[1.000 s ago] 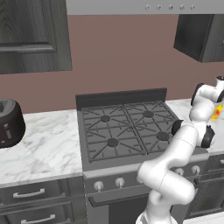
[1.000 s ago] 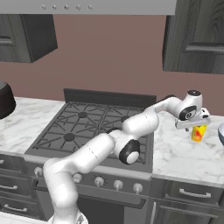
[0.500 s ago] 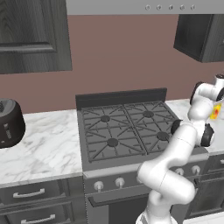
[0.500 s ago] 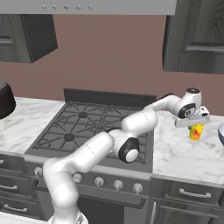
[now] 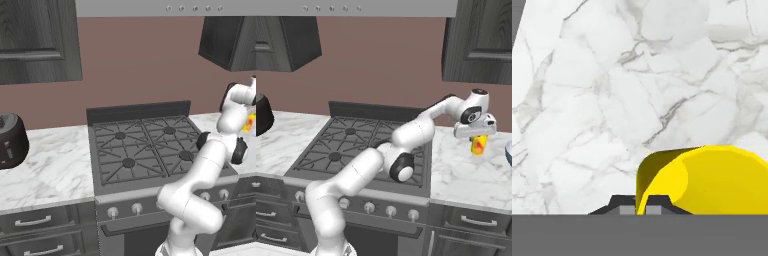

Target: Pick the cup and bowl from the counter and place them on the counter next to the sink.

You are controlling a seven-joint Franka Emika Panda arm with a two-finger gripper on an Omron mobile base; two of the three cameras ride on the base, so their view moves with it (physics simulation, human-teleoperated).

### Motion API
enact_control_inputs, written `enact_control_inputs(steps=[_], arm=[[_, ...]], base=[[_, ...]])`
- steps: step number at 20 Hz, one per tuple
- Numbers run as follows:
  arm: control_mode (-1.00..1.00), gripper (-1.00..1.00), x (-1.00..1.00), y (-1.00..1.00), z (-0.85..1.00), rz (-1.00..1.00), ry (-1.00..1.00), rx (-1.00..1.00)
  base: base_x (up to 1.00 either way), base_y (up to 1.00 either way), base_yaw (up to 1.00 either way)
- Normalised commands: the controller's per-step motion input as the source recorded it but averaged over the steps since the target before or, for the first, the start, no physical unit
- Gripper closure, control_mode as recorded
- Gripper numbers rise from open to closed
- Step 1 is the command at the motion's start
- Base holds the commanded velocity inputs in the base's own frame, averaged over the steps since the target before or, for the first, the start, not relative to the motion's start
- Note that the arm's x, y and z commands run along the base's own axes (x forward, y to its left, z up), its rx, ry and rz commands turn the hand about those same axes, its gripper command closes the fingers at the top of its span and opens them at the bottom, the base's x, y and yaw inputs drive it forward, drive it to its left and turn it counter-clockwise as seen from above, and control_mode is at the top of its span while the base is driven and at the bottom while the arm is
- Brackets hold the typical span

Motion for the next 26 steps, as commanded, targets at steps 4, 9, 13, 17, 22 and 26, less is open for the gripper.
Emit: enact_control_inputs(steps=[4,9,13,17,22,26], arm=[[-1.00,1.00,-0.58,0.59,0.00,0.00,-0.12,0.05],[-1.00,1.00,-0.53,0.82,0.00,0.00,-0.18,0.06],[-1.00,1.00,-0.55,0.79,0.00,0.00,-0.18,0.02],[-1.00,1.00,-0.61,0.64,-0.23,0.00,-0.20,0.00],[-1.00,1.00,-0.63,0.67,-0.10,0.00,-0.21,0.00],[-1.00,1.00,-0.65,0.67,-0.06,0.00,-0.21,0.00]], base=[[0.00,0.00,0.00],[0.00,0.00,0.00],[0.00,0.00,0.00],[0.00,0.00,0.00],[0.00,0.00,0.00],[0.00,0.00,0.00]])
